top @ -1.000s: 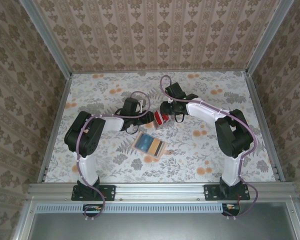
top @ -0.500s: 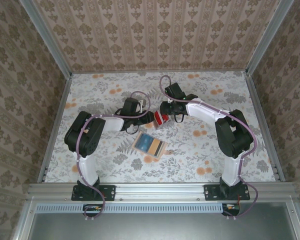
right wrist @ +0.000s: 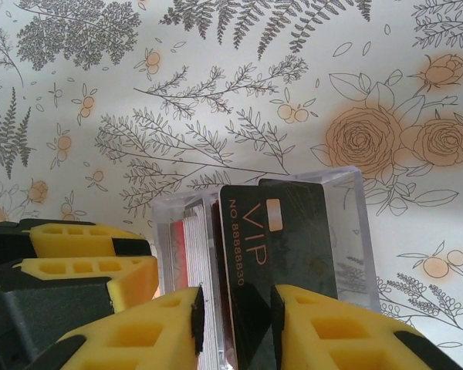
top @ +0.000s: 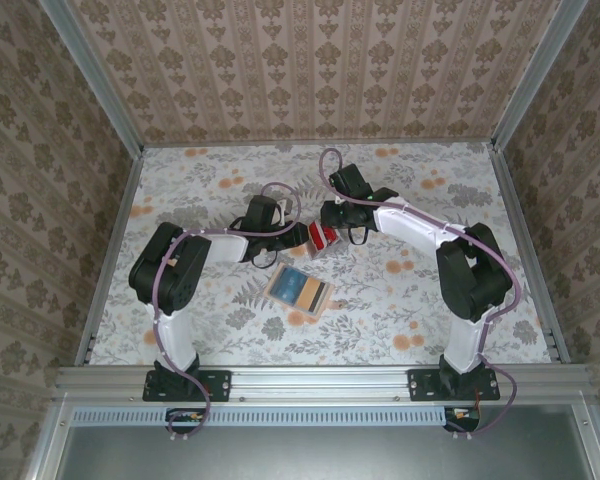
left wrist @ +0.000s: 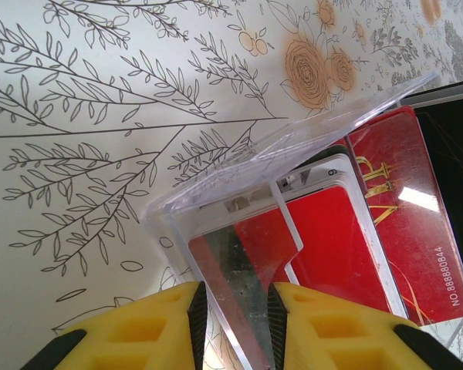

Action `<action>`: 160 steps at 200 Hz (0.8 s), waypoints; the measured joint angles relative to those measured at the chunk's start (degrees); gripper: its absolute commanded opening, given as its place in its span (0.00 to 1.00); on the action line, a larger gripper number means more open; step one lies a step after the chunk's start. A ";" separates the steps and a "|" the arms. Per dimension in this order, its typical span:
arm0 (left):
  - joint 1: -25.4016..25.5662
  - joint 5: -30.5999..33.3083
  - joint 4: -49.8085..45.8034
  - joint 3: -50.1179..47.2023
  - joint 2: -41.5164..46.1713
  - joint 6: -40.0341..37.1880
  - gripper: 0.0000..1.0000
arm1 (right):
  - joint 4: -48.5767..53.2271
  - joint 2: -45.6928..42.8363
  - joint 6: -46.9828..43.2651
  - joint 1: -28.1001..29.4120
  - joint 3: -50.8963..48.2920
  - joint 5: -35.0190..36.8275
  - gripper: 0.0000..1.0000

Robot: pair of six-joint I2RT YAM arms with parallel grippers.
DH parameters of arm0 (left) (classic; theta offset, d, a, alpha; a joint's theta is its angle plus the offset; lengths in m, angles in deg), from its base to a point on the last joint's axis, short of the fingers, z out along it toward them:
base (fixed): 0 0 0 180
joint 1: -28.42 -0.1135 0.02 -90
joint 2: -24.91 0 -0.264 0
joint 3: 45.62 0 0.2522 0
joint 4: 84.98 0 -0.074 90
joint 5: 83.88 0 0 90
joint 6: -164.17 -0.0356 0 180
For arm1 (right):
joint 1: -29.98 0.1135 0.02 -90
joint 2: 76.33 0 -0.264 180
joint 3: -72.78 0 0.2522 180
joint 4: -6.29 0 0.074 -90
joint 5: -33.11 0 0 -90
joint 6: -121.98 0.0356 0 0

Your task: Put the credit cards into the card holder

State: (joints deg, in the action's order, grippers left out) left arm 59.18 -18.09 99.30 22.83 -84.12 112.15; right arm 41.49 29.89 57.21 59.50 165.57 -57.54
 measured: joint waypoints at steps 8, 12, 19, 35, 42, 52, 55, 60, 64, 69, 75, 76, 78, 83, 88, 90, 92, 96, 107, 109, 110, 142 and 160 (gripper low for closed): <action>0.00 0.00 0.00 0.00 0.00 0.00 0.31 | 0.02 0.00 0.00 0.00 0.00 0.02 0.31; 0.00 0.00 0.00 0.00 0.00 0.00 0.31 | 0.04 0.00 0.00 0.00 -0.02 0.02 0.31; 0.00 0.00 0.00 0.00 0.00 0.00 0.31 | 0.02 0.00 -0.02 0.00 0.00 0.02 0.30; 0.00 0.02 0.00 0.00 0.00 0.00 0.31 | 0.00 0.00 -0.02 0.02 -0.02 0.02 0.29; 0.00 0.00 0.00 0.00 0.00 0.00 0.31 | 0.00 0.00 0.00 0.02 -0.02 0.02 0.29; 0.00 0.00 0.02 0.00 0.00 0.00 0.31 | 0.00 0.00 -0.02 0.00 -0.02 0.04 0.29; 0.00 0.00 0.02 0.00 0.00 0.00 0.31 | 0.02 0.00 -0.02 0.00 -0.02 0.04 0.29; 0.00 0.02 0.00 0.00 0.00 0.00 0.31 | 0.02 0.00 -0.02 0.00 -0.02 0.04 0.29; 0.00 0.02 0.00 0.00 0.00 0.00 0.31 | 0.02 0.00 -0.02 0.00 -0.02 0.04 0.29; 0.00 0.02 0.02 0.00 0.00 0.00 0.31 | 0.00 0.00 -0.02 0.00 -0.02 0.07 0.29; 0.00 0.02 0.02 0.00 0.02 0.00 0.31 | 0.00 0.00 -0.02 0.00 -0.02 0.07 0.29; 0.00 0.02 0.00 0.00 0.00 0.00 0.31 | 0.00 0.00 -0.02 0.00 -0.02 0.07 0.28; 0.00 0.02 0.02 0.00 0.00 0.00 0.31 | 0.00 0.00 -0.02 0.00 -0.02 0.09 0.28; 0.00 0.02 0.00 0.00 0.00 0.00 0.31 | 0.00 0.00 -0.02 0.00 -0.02 0.11 0.28; 0.00 0.02 0.02 0.00 0.00 0.00 0.31 | 0.00 0.00 -0.02 0.00 -0.02 0.20 0.28; 0.00 0.02 0.00 0.00 0.00 0.00 0.31 | 0.02 0.00 -0.02 0.00 -0.02 0.26 0.28; 0.00 0.02 0.02 0.00 0.00 0.00 0.31 | 0.00 0.00 -0.02 0.00 -0.02 0.28 0.28; 0.00 0.00 0.02 0.00 0.00 0.00 0.31 | 0.04 0.00 -0.02 0.00 -0.02 0.31 0.28; 0.00 0.02 0.02 0.00 0.00 0.00 0.31 | 0.07 0.00 -0.04 0.00 -0.02 0.46 0.28; 0.00 0.02 0.00 0.00 0.00 0.00 0.31 | 0.09 0.00 -0.02 0.00 -0.02 0.48 0.29; 0.00 0.02 0.02 0.00 0.00 0.00 0.31 | 0.09 0.00 -0.04 0.00 -0.02 0.48 0.29; 0.00 0.02 0.02 0.00 0.00 0.00 0.31 | 0.37 0.00 -0.09 0.00 -0.02 0.98 0.29; 0.00 0.00 0.02 0.00 0.00 0.00 0.31 | 1.03 0.00 -0.26 0.00 -0.02 1.57 0.29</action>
State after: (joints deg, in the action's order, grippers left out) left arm 59.18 -18.09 99.32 22.83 -84.12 112.15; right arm 42.51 29.89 56.95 59.50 165.54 -55.96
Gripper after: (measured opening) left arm 0.313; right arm 0.285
